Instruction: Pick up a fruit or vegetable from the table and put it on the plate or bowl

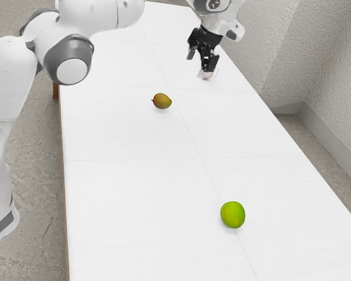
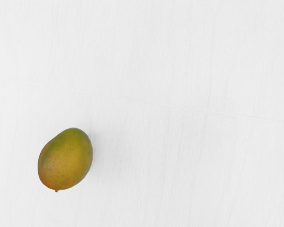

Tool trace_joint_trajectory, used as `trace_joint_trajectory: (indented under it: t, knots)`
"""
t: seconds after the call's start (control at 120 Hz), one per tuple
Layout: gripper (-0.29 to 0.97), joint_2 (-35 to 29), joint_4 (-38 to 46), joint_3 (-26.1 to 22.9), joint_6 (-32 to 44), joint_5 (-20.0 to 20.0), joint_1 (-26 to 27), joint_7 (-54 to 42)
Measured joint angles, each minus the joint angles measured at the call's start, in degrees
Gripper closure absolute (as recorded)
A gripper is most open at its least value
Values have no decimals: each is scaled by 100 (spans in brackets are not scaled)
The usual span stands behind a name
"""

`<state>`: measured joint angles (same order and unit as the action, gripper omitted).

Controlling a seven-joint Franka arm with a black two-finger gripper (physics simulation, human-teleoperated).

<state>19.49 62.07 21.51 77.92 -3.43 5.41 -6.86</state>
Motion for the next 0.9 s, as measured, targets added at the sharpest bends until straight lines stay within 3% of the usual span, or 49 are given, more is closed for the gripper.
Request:
trace_joint_trajectory:
  t: [0.167, 0.283, 0.433, 0.6, 0.783, 0.9]
  knots:
    - [0, 263, 19, -8, 352, 446, -83, 39]
    - [0, 327, 38, -9, 247, 1195, -365, 26]
    - [0, 410, 72, -37, 159, 1501, -517, -105]
    - [0, 508, -63, -956, 650, 1640, -411, -319]
    - [0, 671, -116, -1135, 1029, 1669, 373, -493]
    - [0, 263, 750, -1133, 1398, 1642, 1059, -581]
